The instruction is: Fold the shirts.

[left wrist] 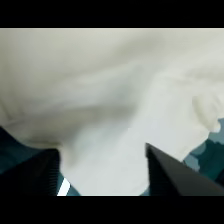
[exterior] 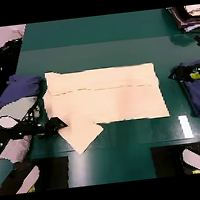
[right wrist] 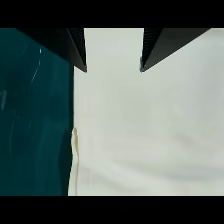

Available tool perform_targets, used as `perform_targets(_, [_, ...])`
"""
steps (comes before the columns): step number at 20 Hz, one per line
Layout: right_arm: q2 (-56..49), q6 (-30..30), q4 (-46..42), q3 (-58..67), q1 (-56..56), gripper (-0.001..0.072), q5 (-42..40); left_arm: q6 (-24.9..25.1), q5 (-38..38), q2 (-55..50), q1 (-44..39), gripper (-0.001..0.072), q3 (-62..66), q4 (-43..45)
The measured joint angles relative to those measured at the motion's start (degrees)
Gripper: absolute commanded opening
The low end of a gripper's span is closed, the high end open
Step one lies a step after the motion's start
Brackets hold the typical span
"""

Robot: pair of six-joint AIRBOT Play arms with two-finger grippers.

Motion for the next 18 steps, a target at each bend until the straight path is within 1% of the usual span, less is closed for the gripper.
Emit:
perform_targets(1, [0.0, 0.0, 0.0, 0.0, 0.0, 0.0376, 0.4, 0.3, 1.3, 0.1, 0.0, 0.0111, -0.1, -0.7])
perform_targets(2, [0.0, 0.0, 0.0, 0.0, 0.0, 0.0375, 1.0, 0.9, 1.6, 0.1, 0.0, 0.0022, -0.2, -1.6])
perform_targets(5, [0.2, 0.0, -0.3, -0.6, -1.0, 0.0376, 4.0, 3.5, 1.1, 0.1, 0.0, 0.002, -0.3, -3.5])
perform_targets(8, [1.7, 0.0, -0.5, -5.4, -5.5, 0.0379, 7.0, 6.2, -1.3, 0.2, 0.0, 0.0021, -0.3, -4.5])
perform_targets(9, [2.3, 0.0, -0.7, -7.8, -7.8, 0.0404, 7.4, 7.0, -1.9, 0.2, 0.0, 0.0021, -0.3, -4.8])
perform_targets(10, [2.9, 0.0, -0.7, -10.8, -10.5, 0.0463, 7.6, 7.7, -2.4, 0.3, 0.0, 0.0021, -0.3, -4.9])
perform_targets(14, [2.4, -0.5, 0.5, -21.3, -19.2, 0.0448, 7.3, 9.1, -2.5, 0.3, 0.0, 0.0021, -0.3, -5.2])
perform_targets(18, [-1.5, -2.4, 4.5, -27.5, -22.1, 0.0428, 6.5, 9.5, -2.3, 0.2, 0.0, 0.0021, -0.3, -5.4])
